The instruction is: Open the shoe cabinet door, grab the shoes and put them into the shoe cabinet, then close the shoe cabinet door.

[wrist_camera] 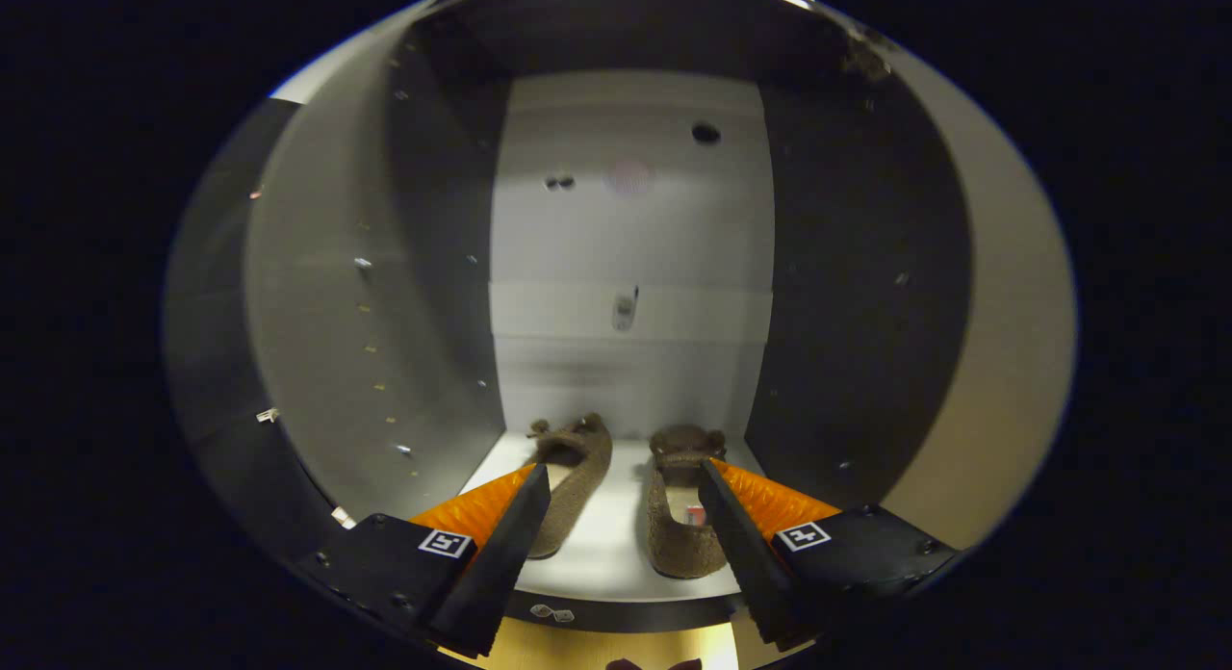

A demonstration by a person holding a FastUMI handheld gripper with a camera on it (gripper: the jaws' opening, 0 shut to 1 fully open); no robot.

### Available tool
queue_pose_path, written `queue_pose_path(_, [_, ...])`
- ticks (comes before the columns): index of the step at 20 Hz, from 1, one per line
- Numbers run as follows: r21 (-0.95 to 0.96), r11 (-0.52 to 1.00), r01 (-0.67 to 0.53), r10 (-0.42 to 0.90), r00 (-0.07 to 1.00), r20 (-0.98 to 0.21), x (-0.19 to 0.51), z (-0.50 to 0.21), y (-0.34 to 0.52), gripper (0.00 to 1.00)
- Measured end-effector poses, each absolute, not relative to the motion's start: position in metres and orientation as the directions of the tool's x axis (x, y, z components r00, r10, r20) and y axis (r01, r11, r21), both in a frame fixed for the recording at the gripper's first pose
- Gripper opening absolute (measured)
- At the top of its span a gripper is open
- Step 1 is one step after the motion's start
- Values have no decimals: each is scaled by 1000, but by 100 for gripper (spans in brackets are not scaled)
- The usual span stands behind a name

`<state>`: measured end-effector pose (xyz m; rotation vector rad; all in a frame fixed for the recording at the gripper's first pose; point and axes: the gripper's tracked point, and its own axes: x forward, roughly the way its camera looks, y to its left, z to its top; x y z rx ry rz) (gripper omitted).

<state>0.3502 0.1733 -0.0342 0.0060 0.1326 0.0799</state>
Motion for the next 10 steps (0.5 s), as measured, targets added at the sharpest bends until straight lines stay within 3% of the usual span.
queue_pose_path(4, [-2, 995, -99, 99, 994, -36, 268, 11, 178, 97])
queue_pose_path(10, [41, 992, -117, 118, 993, -3, 157, 38, 167, 98])
